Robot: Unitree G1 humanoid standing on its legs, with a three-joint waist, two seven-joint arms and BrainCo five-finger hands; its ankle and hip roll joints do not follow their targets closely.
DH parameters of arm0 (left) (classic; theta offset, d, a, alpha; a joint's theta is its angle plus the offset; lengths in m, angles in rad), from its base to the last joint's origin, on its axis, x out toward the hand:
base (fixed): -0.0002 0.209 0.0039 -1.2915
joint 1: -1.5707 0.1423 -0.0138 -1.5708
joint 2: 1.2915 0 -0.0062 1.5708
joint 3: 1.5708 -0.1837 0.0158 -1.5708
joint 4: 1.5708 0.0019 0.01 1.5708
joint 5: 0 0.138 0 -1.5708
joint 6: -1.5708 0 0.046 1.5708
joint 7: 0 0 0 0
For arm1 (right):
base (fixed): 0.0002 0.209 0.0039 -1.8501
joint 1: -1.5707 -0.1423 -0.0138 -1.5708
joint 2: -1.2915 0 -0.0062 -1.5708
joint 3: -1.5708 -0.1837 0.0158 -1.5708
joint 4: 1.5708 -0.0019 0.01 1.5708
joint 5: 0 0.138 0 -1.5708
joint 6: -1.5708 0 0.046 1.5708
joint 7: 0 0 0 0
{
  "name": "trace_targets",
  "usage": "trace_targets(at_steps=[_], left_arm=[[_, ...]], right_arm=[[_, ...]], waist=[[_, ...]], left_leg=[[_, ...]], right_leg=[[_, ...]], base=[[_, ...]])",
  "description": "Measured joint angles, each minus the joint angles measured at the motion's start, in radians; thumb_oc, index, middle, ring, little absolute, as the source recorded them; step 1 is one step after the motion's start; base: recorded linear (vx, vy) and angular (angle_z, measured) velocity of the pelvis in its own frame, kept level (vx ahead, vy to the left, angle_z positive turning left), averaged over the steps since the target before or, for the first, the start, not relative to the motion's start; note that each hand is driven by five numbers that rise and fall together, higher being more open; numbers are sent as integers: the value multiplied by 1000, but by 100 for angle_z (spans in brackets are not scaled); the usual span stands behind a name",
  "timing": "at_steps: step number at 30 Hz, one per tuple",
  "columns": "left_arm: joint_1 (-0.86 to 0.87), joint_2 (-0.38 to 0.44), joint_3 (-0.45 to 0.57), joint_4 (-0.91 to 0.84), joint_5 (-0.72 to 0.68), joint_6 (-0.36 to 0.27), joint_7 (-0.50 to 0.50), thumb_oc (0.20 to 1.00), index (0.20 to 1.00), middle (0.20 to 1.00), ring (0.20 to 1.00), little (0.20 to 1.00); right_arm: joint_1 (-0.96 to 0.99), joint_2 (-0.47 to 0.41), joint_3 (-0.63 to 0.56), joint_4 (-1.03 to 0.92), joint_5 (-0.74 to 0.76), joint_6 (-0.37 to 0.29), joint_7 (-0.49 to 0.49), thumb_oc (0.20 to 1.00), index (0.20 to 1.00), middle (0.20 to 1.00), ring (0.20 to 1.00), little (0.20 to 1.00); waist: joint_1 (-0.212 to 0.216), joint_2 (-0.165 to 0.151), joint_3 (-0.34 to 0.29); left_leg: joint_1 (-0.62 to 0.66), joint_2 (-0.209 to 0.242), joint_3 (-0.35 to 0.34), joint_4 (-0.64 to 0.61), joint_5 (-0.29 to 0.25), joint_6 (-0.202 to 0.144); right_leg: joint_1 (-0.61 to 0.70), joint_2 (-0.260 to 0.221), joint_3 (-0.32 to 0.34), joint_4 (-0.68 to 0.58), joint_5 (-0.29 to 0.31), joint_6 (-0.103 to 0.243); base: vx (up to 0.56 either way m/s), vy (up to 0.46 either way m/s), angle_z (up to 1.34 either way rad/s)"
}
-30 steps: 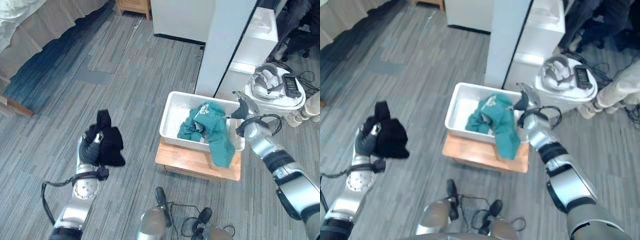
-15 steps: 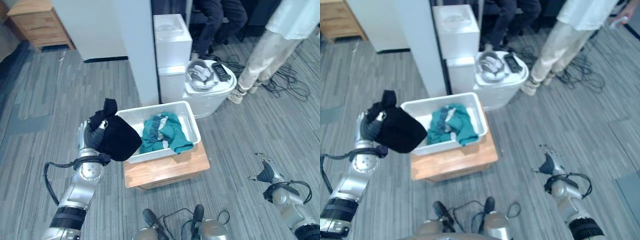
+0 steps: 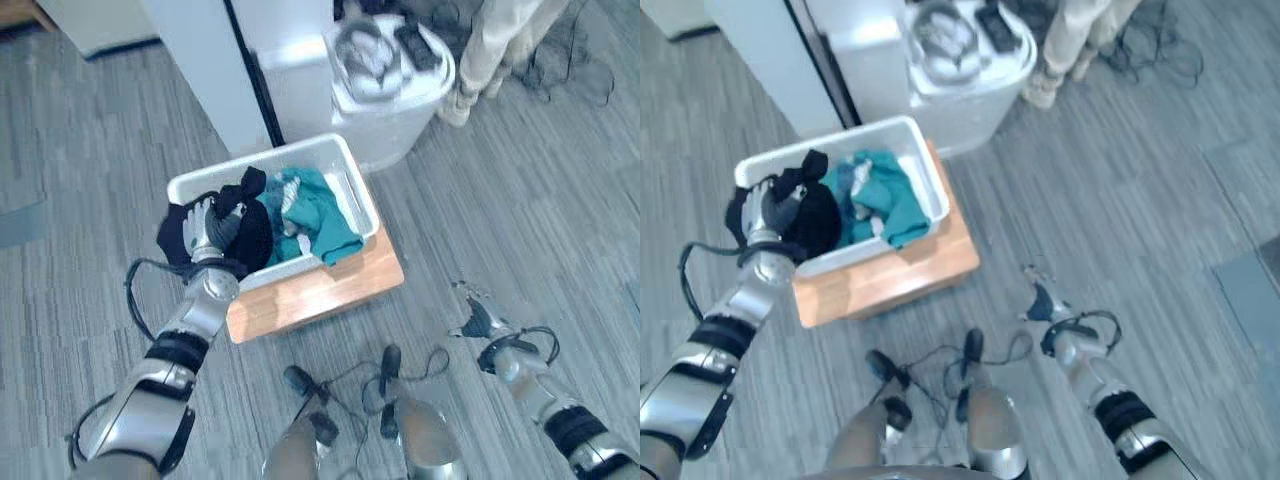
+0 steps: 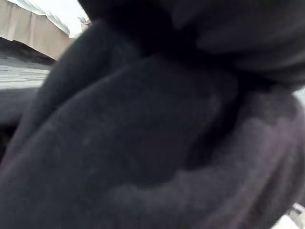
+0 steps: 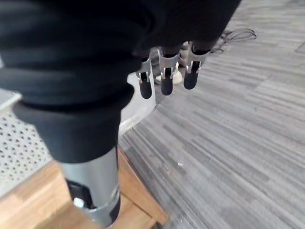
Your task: Tidy up the quilt and then pick up the clothes from the bed and put them into the laundry hamper.
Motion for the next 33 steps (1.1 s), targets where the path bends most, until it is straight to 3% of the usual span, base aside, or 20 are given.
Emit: trace_targets(at_steps=[4, 9, 11, 13, 14, 17, 22, 25, 26, 28, 29, 31, 33], left_arm=[[-48, -17, 4, 96, -5, 31, -17, 1000, 1000, 1000, 1000, 1000], [-58, -49, 12, 101, -64, 33, -19, 1000, 1000, 1000, 1000, 1000], [-19, -72, 36, 26, -124, 22, -16, 1000, 1000, 1000, 1000, 1000], [86, -88, 98, -131, -161, -11, -11, 1000, 1000, 1000, 1000, 1000], [103, -94, 93, -138, -161, -25, -10, 1000, 1000, 1000, 1000, 1000], [196, -91, 191, -226, -194, -45, -13, 1000, 1000, 1000, 1000, 1000], [428, -86, 288, -214, -304, -54, -19, 1000, 1000, 1000, 1000, 1000], [561, -149, 385, -92, -401, -56, -56, 1000, 1000, 1000, 1000, 1000], [614, -154, 366, -9, -415, -57, -67, 1000, 1000, 1000, 1000, 1000], [649, -164, 370, 158, -411, -61, -87, 1000, 1000, 1000, 1000, 1000], [695, -226, 390, 334, -411, -20, -100, 1000, 1000, 1000, 1000, 1000], [734, -289, 473, 499, -417, -10, -106, 1000, 1000, 1000, 1000, 1000], [802, -340, 475, 604, -423, 33, -123, 1000, 1000, 1000, 1000, 1000]], right_arm=[[-22, 33, 32, 34, 1, 15, -2, 1000, 1000, 1000, 1000, 1000], [23, 34, 38, 44, 33, 20, 7, 1000, 1000, 1000, 1000, 1000], [45, 35, 36, 44, 34, 19, 16, 1000, 1000, 1000, 1000, 1000], [59, 39, 14, 69, 34, 19, 22, 1000, 1000, 1000, 1000, 1000], [80, 33, -12, 81, 33, 21, 23, 1000, 1000, 1000, 1000, 1000], [89, 39, -34, 117, 32, 19, 44, 1000, 1000, 1000, 1000, 1000], [213, 72, -91, 281, 32, 38, 83, 1000, 1000, 1000, 1000, 1000], [238, 127, -135, 390, 53, 58, 103, 1000, 1000, 1000, 1000, 1000], [241, 146, -132, 412, 73, 58, 109, 1000, 1000, 1000, 1000, 1000], [219, 183, -137, 459, 93, 57, 112, 1000, 1000, 1000, 1000, 1000], [214, 215, -142, 498, 129, 56, 118, 1000, 1000, 1000, 1000, 1000], [198, 256, -189, 577, 166, 59, 119, 1000, 1000, 1000, 1000, 1000], [209, 296, -189, 657, 204, 67, 127, 1000, 1000, 1000, 1000, 1000]], waist=[[-19, -1, 62], [-16, 1, 69], [-11, 2, 69], [0, 11, 65], [19, 25, 48], [45, 26, 47], [109, 33, -130], [124, 24, -211], [145, 10, -228], [146, -6, -240], [148, -8, -246], [142, -12, -256], [179, -32, -269]], left_leg=[[-5, -2, 14, 0, 3, 10], [43, 0, -17, 1, 4, 11], [93, 0, -47, 0, 1, 11], [156, 9, -69, -1, -37, 2], [168, 8, -77, -1, -49, 1], [216, 0, -91, 1, -56, 0], [278, -3, -146, 0, -82, -3], [319, -6, -158, 0, -94, 0], [308, -17, -169, -1, -104, -7], [305, -27, -166, -1, -103, -11], [304, -28, -165, -1, -101, -12], [312, -29, -158, -1, -102, -14], [302, -39, -158, -1, -103, -10]], right_leg=[[-13, -1, 11, 5, 12, 1], [46, 0, 3, 6, 12, 1], [109, -2, -12, 6, 12, 0], [170, 9, -23, 5, 10, -1], [191, 8, -24, 5, 10, -1], [247, 1, -45, 6, 9, -2], [339, 1, -75, 5, 8, -1], [380, -2, -78, 4, 4, 4], [381, -13, -71, 0, -13, 27], [378, -23, -66, 0, -27, 42], [380, -25, -66, 1, -28, 41], [382, -25, -63, 0, -32, 38], [377, -36, -63, 0, -60, 29]], base=[[10, -27, -9], [77, -57, 8], [138, -29, 24], [166, -9, 14], [204, 2, 15], [110, 7, 22], [71, 17, 29], [4, 36, 16], [6, 42, 6], [18, 42, -2], [22, 69, -5], [20, 59, -5], [13, 32, 9]])
